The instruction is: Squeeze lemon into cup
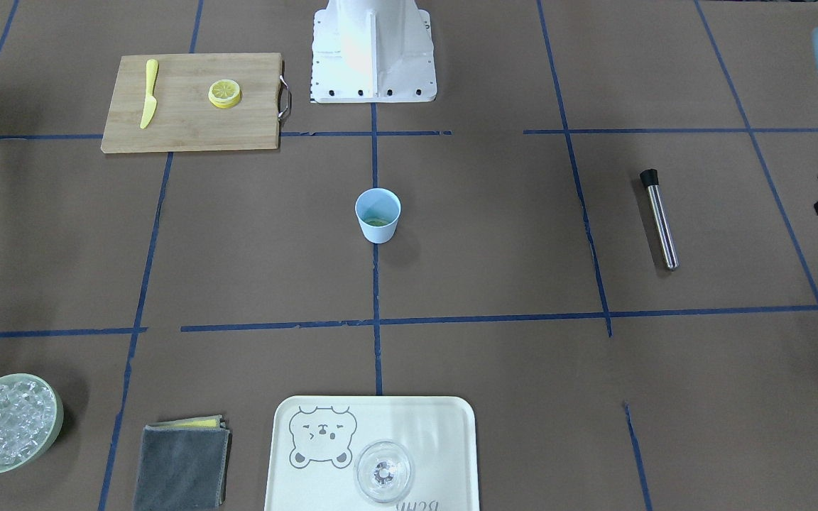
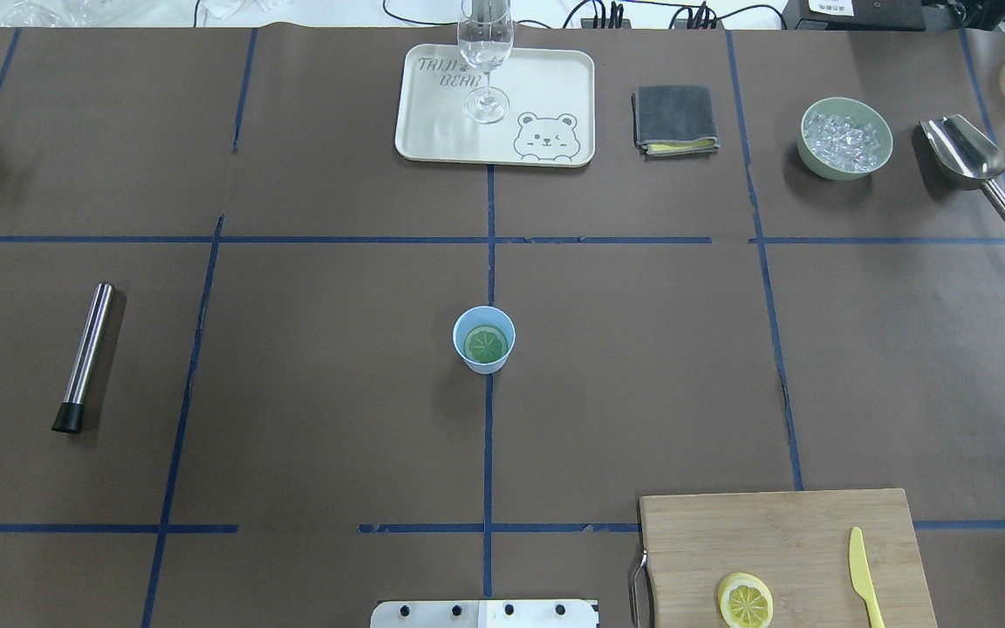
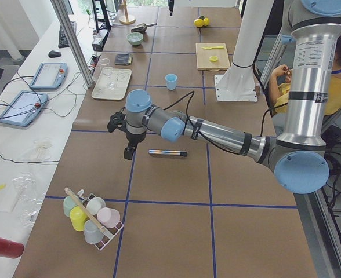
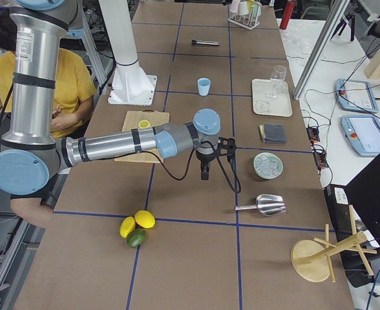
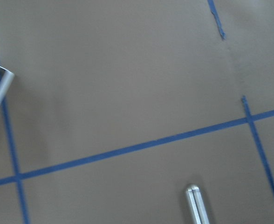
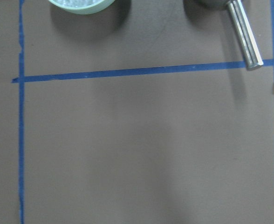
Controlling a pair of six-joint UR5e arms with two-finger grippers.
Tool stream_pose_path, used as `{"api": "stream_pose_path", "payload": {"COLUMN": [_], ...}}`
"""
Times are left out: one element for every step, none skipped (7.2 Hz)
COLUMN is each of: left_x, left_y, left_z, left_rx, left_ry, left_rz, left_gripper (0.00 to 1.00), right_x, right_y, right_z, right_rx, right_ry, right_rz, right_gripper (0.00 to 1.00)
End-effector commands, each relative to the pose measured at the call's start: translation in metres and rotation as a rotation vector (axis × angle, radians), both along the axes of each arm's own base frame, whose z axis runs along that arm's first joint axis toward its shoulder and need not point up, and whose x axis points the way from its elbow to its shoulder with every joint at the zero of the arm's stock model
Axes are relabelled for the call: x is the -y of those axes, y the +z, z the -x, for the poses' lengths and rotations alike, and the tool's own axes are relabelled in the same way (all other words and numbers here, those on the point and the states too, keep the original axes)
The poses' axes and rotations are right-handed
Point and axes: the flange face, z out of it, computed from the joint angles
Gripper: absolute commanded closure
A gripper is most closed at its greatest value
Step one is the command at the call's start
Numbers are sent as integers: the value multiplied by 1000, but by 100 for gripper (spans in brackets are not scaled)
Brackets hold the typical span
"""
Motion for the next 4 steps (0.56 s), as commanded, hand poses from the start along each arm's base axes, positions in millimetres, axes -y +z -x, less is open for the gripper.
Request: {"api": "stream_pose_path", "payload": {"left_x": [-8, -14, -28, -41], "left_y": [39, 62, 75, 74], "left_z": [68, 76, 77, 75], "left_rx": [53, 48, 39, 30], "left_ry": [16, 4, 3, 2], "left_rz": [50, 95, 143, 164], "left_gripper": [0, 0, 0, 0], "right_x": [-4, -8, -7, -8], "right_y": [35, 35, 34, 34], "right_z": [-55, -72, -74, -74], "right_rx": [-47, -41, -38, -40], "right_ry": [-117, -114, -110, -111], "right_rz": [-47, -39, -36, -36], "right_gripper": [0, 0, 0, 0]}}
